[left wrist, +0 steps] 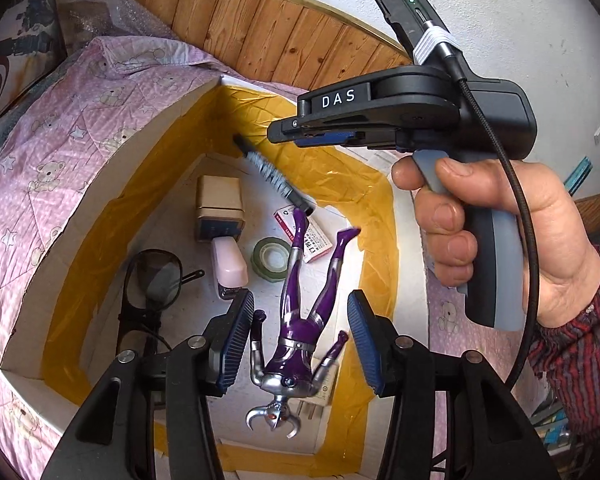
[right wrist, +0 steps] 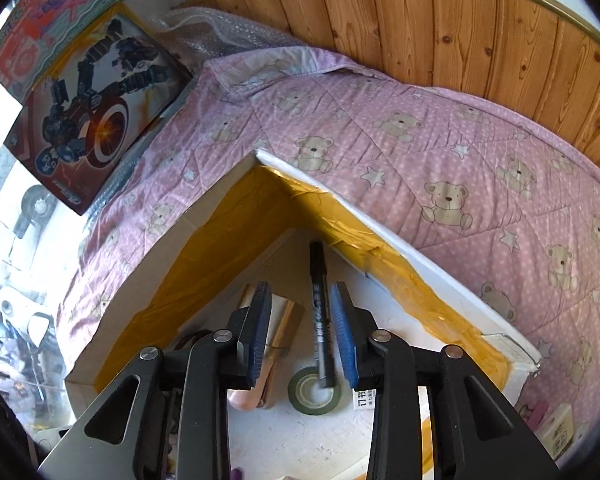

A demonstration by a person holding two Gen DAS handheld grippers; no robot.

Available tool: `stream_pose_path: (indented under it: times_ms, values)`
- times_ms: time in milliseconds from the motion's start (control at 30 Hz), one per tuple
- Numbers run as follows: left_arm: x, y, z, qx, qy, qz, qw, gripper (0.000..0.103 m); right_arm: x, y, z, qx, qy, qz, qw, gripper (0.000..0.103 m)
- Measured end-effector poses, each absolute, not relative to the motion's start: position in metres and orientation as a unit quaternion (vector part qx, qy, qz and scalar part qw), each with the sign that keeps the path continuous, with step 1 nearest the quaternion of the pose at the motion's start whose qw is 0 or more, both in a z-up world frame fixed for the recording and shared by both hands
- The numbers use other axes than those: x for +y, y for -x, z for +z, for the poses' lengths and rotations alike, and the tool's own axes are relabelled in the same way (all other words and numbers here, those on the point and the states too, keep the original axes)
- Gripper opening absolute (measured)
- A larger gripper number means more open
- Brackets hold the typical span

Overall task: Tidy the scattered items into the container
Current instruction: 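Lower the figure and marker into the box and open both tools, then withdraw both tools from the box toward the pink clip and tissue pack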

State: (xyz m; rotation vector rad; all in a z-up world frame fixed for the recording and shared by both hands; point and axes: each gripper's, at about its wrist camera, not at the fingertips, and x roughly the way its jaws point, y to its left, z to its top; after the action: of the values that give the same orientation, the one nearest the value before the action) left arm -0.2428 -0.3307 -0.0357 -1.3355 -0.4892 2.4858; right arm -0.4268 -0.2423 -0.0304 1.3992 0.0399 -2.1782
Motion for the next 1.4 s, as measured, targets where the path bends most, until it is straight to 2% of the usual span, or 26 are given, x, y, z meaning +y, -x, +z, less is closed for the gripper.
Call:
stream_pose_path:
  times_ms: [500,1400]
  values:
    - [-0.327,0.235,-0.032,-0.175,0.466,0.855,0.143,0.052,-0.224,0.406,-0.025,-0.007,-0.527,-0.803,0.279,0.034]
    - [-0.303,0.174,0.029,-0.119,0.424,0.892,0.102,0.054,-0.173,0.294,0.004,-0.060,-0.514,-0.800,0.305,0.034]
